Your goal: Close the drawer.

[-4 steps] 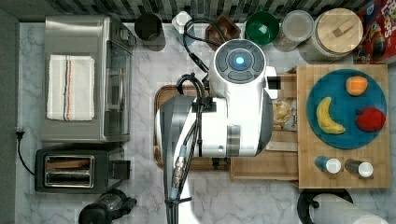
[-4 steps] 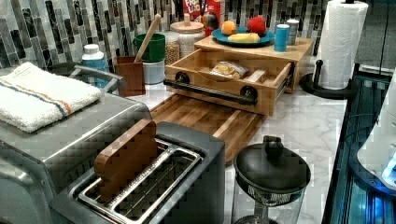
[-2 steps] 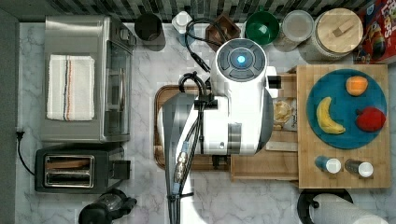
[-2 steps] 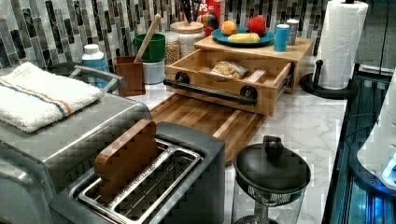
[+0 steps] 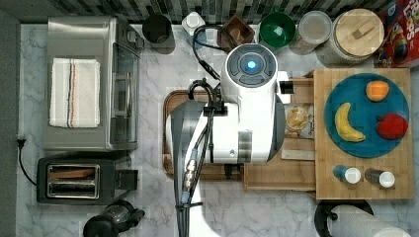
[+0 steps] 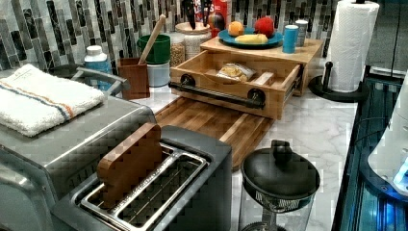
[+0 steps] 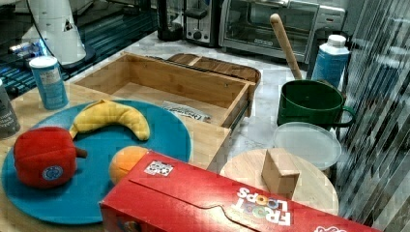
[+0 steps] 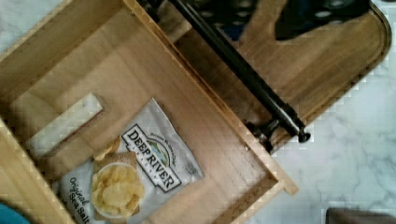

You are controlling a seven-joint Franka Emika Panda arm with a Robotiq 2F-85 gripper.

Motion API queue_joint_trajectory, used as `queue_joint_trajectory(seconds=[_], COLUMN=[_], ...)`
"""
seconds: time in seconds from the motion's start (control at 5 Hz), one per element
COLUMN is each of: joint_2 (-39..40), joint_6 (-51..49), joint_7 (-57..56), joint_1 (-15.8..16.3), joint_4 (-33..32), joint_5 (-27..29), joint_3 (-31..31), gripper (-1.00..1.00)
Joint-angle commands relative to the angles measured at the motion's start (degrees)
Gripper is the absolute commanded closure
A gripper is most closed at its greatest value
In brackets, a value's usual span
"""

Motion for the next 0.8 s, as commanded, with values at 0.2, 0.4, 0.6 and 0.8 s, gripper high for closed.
queue_joint_trajectory(seconds=[0.2,0.4,0.6,0.8], joint_2=[-0.5,1.6,1.4,0.6], joint_6=[3.0,3.0,5.6,8.6], joint_7=[-24.0,-35.5,-38.2,-38.7], joint_1=[4.0,2.8,2.5,2.5], joint_4=[-1.9,-2.1,-4.6,-9.0], joint_5=[6.7,9.4,6.3,4.3], joint_3=[7.1,8.9,9.9,9.2], gripper=[-1.00,-1.00,-1.00,1.00])
